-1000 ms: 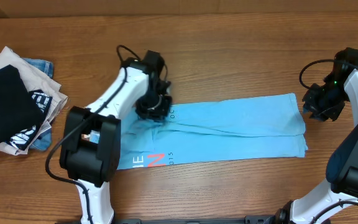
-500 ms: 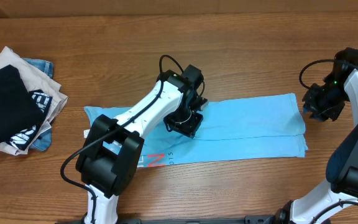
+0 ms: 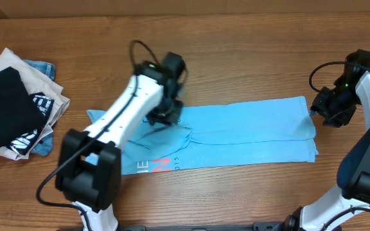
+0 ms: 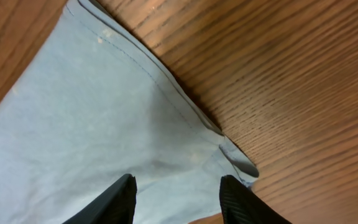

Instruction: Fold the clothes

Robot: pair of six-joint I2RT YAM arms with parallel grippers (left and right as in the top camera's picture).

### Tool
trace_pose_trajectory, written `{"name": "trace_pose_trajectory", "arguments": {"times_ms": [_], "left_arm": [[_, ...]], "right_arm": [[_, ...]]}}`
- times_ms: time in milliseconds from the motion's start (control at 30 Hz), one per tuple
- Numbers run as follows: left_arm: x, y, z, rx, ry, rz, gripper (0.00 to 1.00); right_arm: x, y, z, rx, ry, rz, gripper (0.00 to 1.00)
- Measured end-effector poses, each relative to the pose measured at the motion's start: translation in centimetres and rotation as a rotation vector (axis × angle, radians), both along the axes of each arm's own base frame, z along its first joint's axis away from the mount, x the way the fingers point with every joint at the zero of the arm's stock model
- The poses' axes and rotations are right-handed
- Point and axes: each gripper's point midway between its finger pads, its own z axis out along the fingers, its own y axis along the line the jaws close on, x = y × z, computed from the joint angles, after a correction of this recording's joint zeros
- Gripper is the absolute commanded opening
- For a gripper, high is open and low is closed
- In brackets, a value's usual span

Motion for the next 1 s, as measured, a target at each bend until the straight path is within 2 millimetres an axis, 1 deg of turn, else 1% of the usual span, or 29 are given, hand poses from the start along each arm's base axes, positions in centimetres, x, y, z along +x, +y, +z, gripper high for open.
{"name": "trace_pose_trajectory", "arguments": {"times_ms": [133, 200, 267, 300, 333, 367, 433, 500, 533, 600, 767, 833, 1000], "left_arm": [[1.7, 3.3, -0.7, 0.019, -0.026, 0.154, 0.19], [1.5, 5.2, -1.7, 0.039, -0.01, 0.228, 0.19], [0.3, 7.5, -3.3, 0.071, 0.039, 0.31, 0.19], [0.1, 7.8, -3.5, 0.075, 0.047, 0.324, 0.19], [-0.9, 9.5, -4.9, 0.09, 0.079, 0.374, 0.19], [-1.4, 10.1, -5.3, 0.098, 0.095, 0.395, 0.18], [-3.2, 11.9, -6.8, 0.116, 0.149, 0.458, 0.18], [-4.5, 13.3, -7.7, 0.126, 0.186, 0.51, 0.17], [-4.9, 13.7, -7.9, 0.121, 0.201, 0.538, 0.17], [-5.1, 14.6, -7.9, 0.109, 0.204, 0.588, 0.17], [-5.2, 15.8, -8.0, 0.07, 0.217, 0.662, 0.19], [-5.2, 15.9, -7.9, 0.054, 0.222, 0.676, 0.18], [-5.4, 15.8, -7.7, 0.042, 0.234, 0.675, 0.19]], "right_arm": [[-0.1, 0.0, 0.0, 0.001, 0.004, 0.003, 0.47], [-0.2, 0.1, 0.0, 0.003, 0.007, 0.003, 0.47], [-0.3, 0.1, 0.0, 0.005, 0.013, 0.004, 0.47], [-0.4, 0.1, 0.0, 0.005, 0.014, 0.005, 0.47], [-0.3, 0.1, 0.0, 0.005, 0.013, 0.006, 0.47], [-0.3, 0.1, 0.0, 0.005, 0.014, 0.006, 0.47], [-0.4, 0.1, 0.0, 0.006, 0.016, 0.007, 0.47], [-0.5, 0.2, 0.0, 0.008, 0.019, 0.009, 0.47], [-0.5, 0.2, 0.0, 0.008, 0.02, 0.01, 0.47], [-0.5, 0.2, 0.0, 0.008, 0.02, 0.011, 0.47], [-0.5, 0.2, 0.0, 0.008, 0.02, 0.011, 0.47], [-0.5, 0.2, 0.0, 0.008, 0.02, 0.011, 0.47], [-0.5, 0.2, 0.0, 0.008, 0.02, 0.011, 0.48]]}}
